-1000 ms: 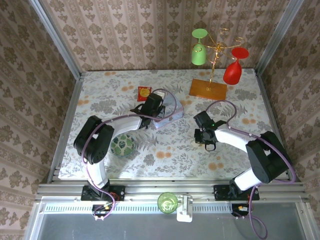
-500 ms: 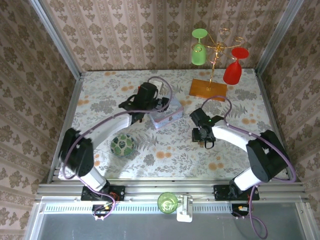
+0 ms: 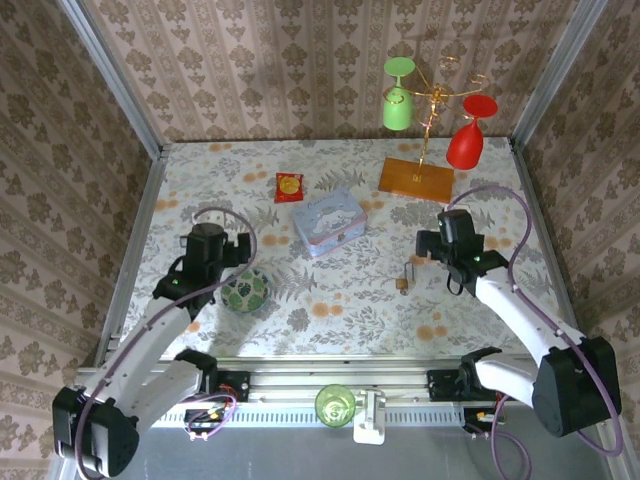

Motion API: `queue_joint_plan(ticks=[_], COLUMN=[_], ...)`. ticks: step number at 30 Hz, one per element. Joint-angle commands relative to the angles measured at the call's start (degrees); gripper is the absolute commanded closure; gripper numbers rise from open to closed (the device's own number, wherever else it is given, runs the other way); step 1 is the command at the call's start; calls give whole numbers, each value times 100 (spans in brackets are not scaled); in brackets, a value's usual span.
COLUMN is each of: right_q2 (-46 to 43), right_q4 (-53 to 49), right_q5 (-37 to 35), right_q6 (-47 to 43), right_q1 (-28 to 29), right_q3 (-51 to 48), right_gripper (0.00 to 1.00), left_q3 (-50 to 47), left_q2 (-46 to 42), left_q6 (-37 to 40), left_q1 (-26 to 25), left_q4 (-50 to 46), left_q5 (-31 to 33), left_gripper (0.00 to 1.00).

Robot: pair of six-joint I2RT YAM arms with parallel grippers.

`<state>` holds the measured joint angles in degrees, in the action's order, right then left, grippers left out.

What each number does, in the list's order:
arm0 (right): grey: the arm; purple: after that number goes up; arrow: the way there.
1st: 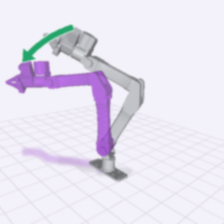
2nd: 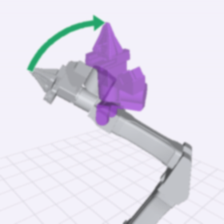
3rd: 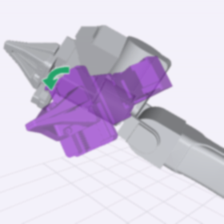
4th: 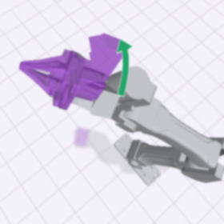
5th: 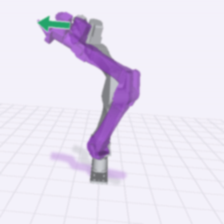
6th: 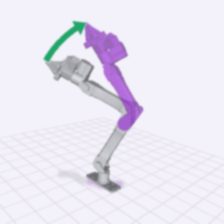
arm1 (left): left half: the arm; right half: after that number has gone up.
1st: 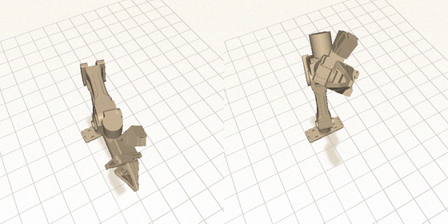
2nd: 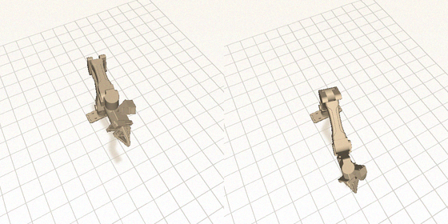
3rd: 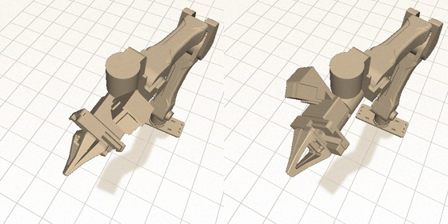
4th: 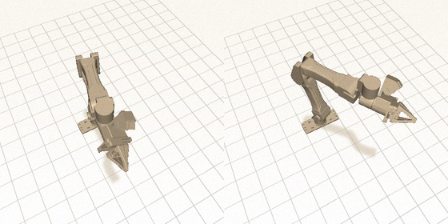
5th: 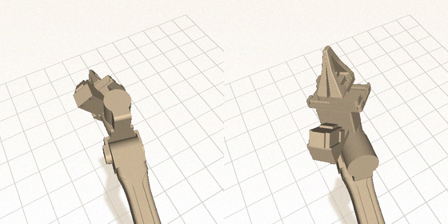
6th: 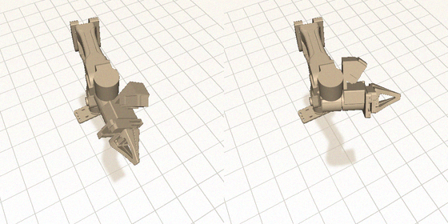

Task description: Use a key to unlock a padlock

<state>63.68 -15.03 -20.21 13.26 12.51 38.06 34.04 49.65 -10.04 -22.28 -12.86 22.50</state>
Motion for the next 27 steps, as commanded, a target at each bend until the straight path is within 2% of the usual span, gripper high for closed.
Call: queue_joint_plan(ticks=[1,5,7,10,11,13,15,18,19,22,23,25,27], right_q2=[-184,-260,-152,159,278,550,881,1385,1642,2407,2473,2366,2394], right_q4=[1577,3790,4670,5262,5430,5823,6333,6633,6911,7517,7513,6644,6391], right_q5=[-556,30,408,595,634,803,899,986,1036,1123,1121,1273,1524], right_q6=[-892,-1431,-1311,-1230,-1229,-1225,-1229,-1115,-1097,-1165,-1183,-1210,-1185], right_q1=[-221,-504,-773,-947,-965,-983,-987,-1005,-1003,-992,-975,-989,-1072], right_q3=[-627,-1716,-2104,-2247,-2252,-2234,-2217,-2059,-2071,-2026,-1981,-1635,-1481], right_gripper=[0,0,0,0,0,0,0,0,0,0,0,0,0], left_q3=[-790,-1279,-1663,-1800,-1761,-1977,-1703,-1394,-1183,-1277,-1325,-1425,-1328], left_q2=[-253,400,794,1388,1462,1811,2162,2817,2837,3382,3627,3955,3926], left_q6=[1190,1455,1611,1343,1269,1156,1085,1261,1174,1266,1220,1203,1188], left_q1=[147,845,1005,1557,1619,1797,1939,2005,2016,2122,2198,2263,2254], left_q4=[1366,2517,3595,4411,4368,5470,5455,5922,5437,6236,6491,7048,6816], left_q5=[889,549,362,-461,-700,-1114,-1363,-1836,-1863,-2035,-2121,-2165,-2196], left_gripper=[0,0,0,0,0,0,0,0,0,0,0,0,0])
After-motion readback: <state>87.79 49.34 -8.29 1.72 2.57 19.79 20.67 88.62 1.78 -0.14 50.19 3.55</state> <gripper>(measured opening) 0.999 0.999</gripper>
